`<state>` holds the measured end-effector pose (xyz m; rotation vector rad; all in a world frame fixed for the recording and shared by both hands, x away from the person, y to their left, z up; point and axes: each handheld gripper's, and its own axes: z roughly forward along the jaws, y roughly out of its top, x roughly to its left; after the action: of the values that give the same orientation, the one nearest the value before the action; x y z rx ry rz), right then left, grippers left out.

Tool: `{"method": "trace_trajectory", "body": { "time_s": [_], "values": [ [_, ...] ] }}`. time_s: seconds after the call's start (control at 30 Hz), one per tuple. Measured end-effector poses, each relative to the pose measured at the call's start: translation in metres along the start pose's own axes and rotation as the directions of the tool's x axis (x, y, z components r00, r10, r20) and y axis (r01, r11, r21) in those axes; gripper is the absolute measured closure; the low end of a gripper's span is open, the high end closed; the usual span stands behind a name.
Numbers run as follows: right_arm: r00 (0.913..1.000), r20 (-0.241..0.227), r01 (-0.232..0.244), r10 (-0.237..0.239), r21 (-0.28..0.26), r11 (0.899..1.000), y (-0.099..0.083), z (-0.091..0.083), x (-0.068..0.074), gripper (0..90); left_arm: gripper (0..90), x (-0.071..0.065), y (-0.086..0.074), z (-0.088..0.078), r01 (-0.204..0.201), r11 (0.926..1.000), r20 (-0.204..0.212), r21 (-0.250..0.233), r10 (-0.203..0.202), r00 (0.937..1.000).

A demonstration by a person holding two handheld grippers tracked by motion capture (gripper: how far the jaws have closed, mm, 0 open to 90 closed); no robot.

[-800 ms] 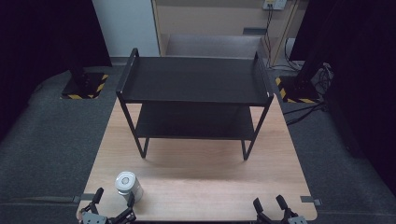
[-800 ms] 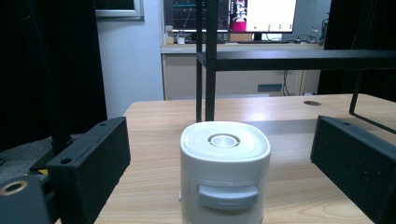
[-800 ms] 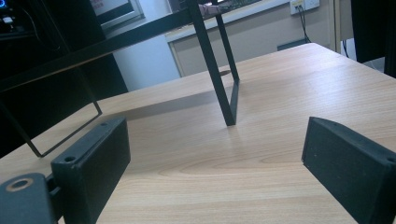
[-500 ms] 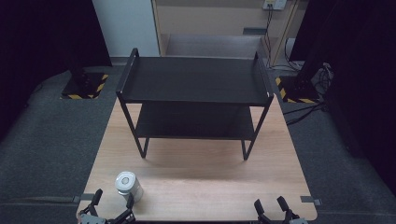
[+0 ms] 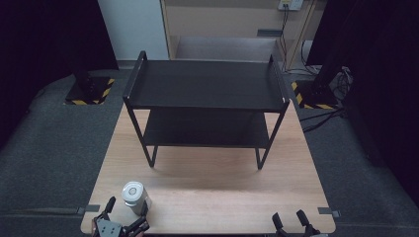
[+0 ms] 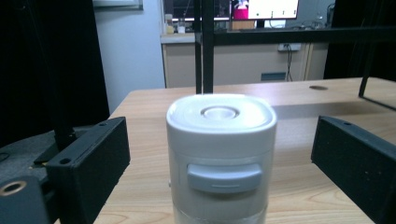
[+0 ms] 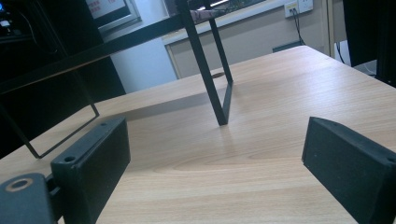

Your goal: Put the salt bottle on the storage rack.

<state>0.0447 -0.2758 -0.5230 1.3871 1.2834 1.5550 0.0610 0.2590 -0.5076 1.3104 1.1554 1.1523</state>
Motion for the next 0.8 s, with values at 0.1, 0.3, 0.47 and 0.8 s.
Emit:
{"method": "trace_trajectory", "body": {
  "time_s": [0.1, 0.3, 0.47, 0.8],
  "values": [
    [1.0, 0.002, 0.0, 0.0, 0.001, 1.0, 0.0, 0.0, 0.0, 7.6, 3.2, 0.001, -0.002, 0.006, -0.001, 0.9999, -0.001, 0.016, 0.001, 1.0],
    [0.9999, 0.011, 0.001, -0.001, 0.007, 1.0, 0.0, 0.0, -0.001, 7.6, 3.7, 0.002, -0.006, 0.018, -0.014, 0.9987, -0.003, 0.05, 0.014, 0.9999],
    [0.9999, 0.015, 0.0, -0.001, 0.011, 1.0, 0.0, 0.001, -0.002, 7.6, 4.7, 0.004, -0.008, 0.024, -0.013, 0.9981, -0.002, 0.06, 0.013, 0.9999],
    [0.9999, 0.011, 0.005, -0.005, 0.019, 1.0, 0.001, 0.005, 0.0, 7.5, 25.3, 0.009, -0.006, 0.026, 0.007, 0.9981, 0.034, 0.061, -0.009, 0.9994]
  ]
}}
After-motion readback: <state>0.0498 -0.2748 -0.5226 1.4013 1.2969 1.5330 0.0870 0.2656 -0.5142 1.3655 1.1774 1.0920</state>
